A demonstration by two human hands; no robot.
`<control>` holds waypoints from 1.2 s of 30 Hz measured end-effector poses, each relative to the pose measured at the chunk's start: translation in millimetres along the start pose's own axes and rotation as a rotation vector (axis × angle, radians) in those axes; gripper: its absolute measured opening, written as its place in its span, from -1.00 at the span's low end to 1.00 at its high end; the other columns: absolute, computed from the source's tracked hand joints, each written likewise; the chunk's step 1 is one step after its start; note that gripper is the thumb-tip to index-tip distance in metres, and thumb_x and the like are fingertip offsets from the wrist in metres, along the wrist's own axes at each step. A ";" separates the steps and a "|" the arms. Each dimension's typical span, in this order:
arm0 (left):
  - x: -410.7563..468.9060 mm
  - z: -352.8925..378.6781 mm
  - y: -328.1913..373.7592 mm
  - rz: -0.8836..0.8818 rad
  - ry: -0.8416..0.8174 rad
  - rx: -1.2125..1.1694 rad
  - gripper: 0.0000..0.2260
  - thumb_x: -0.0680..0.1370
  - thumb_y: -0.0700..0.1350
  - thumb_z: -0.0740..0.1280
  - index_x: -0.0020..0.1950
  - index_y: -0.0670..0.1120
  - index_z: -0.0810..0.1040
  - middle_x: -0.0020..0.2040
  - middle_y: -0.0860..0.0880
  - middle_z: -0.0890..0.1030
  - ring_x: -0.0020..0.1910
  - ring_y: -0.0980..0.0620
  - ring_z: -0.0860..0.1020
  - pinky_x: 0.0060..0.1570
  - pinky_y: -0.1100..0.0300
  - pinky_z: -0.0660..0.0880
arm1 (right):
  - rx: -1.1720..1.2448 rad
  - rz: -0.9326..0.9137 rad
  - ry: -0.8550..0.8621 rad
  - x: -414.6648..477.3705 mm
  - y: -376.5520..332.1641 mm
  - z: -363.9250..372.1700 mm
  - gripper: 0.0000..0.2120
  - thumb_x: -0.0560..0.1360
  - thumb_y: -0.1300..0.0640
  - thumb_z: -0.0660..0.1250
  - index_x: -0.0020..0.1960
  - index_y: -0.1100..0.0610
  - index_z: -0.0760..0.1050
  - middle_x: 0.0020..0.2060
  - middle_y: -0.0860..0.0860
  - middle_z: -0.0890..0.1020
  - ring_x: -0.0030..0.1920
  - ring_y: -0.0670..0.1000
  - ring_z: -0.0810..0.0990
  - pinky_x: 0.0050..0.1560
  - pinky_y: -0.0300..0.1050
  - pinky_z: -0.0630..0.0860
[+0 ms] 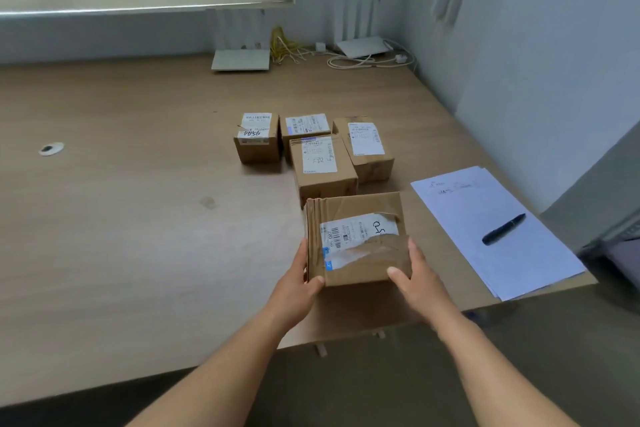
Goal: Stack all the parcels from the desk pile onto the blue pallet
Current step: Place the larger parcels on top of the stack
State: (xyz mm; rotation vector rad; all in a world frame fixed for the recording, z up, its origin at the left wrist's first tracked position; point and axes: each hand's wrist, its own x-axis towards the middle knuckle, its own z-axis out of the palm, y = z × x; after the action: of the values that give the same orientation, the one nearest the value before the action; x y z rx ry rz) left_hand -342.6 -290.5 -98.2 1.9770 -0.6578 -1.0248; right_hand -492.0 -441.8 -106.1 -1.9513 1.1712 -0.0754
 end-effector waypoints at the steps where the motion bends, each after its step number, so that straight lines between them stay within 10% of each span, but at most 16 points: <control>1: -2.9 -0.1 -1.7 0.011 0.011 -0.010 -0.32 0.57 -0.13 0.22 0.51 0.26 -0.10 0.47 0.15 0.28 0.37 0.07 0.36 0.37 0.05 0.32 | -0.013 -0.019 -0.012 -3.9 0.8 -0.1 -0.27 0.56 0.04 0.25 0.55 0.01 -0.14 0.48 0.04 0.23 0.44 0.10 0.26 0.38 -0.06 0.21; 14: -53.2 -67.2 -2.5 0.127 0.289 -0.069 -0.18 0.48 -0.16 0.39 0.49 0.32 -0.07 0.36 0.16 0.39 0.23 0.06 0.49 0.12 0.04 0.55 | 0.044 -0.469 -0.005 -12.6 -74.7 15.1 -0.10 0.42 0.09 0.44 0.55 -0.03 -0.07 0.47 -0.02 0.20 0.41 -0.03 0.23 0.27 -0.22 0.23; 36: -212.2 -253.3 -97.2 0.155 0.874 -0.115 -0.29 0.50 0.02 0.38 0.50 0.22 0.03 0.30 0.28 0.31 0.25 0.22 0.30 0.30 0.13 0.33 | 0.157 -0.910 -0.182 -91.3 -270.6 186.7 -0.26 0.40 0.09 0.47 0.48 0.01 0.21 0.26 -0.04 0.46 0.21 -0.03 0.46 0.23 0.02 0.47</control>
State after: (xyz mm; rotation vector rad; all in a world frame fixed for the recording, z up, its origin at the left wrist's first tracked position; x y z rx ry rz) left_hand -236.0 21.6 1.0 1.9793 -0.2419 -0.0464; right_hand -271.6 -199.1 -11.5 -2.1394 0.0885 -0.4368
